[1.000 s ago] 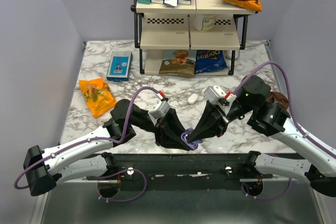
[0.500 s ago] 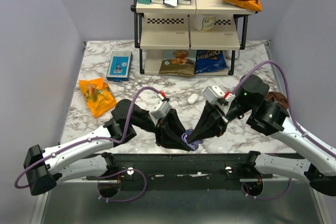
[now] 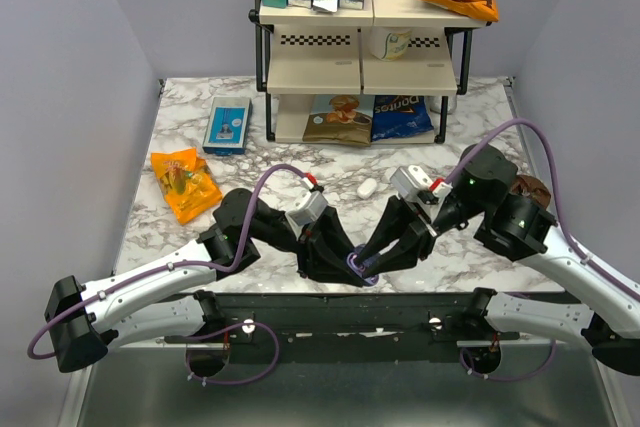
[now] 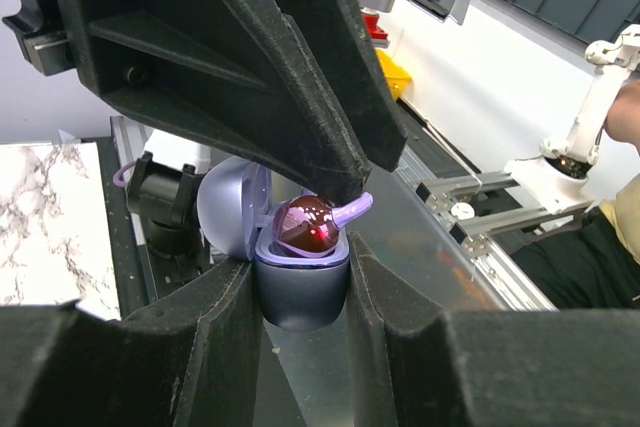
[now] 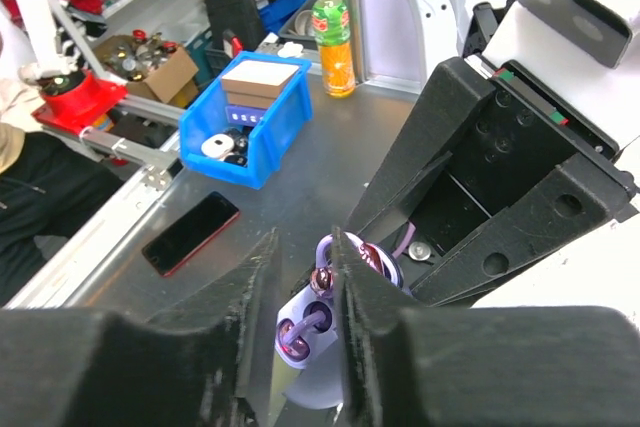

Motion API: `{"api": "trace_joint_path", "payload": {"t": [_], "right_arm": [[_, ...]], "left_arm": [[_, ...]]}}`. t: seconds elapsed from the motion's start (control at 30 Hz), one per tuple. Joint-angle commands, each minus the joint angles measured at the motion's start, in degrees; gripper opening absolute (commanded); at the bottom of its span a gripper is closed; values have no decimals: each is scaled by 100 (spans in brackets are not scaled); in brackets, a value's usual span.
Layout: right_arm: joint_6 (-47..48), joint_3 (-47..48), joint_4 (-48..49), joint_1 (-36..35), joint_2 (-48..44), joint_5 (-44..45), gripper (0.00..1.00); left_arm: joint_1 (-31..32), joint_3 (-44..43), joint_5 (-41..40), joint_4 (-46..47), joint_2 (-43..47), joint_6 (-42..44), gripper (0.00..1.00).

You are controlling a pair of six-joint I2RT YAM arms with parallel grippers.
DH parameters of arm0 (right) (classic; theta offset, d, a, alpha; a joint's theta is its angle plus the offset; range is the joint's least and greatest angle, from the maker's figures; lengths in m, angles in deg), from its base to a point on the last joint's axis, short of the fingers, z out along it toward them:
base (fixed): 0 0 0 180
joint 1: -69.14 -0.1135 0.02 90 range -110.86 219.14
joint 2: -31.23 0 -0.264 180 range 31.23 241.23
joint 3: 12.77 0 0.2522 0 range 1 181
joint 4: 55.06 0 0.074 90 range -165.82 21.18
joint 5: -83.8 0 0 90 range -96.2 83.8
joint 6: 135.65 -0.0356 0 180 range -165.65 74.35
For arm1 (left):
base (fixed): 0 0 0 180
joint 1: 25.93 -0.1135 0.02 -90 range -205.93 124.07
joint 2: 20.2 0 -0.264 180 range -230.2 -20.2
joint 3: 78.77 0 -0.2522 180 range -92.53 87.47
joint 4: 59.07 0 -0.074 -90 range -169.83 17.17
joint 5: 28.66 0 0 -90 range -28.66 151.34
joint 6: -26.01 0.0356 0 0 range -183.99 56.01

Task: Insert the wireless bluetooth earbuds into the charging case
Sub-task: Place the earbud in the charging case.

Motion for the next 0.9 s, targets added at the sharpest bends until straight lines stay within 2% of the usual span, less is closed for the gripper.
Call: {"api": "trace_joint_path", "payload": {"t": [0.0, 0.87], "right_arm": [[215, 69, -529, -1, 6, 593, 39], [399, 105, -793, -1, -169, 910, 41]], "left_arm": [[100, -305, -49, 567, 113, 23, 1], [100, -270, -233, 365, 209, 225, 2]]}}
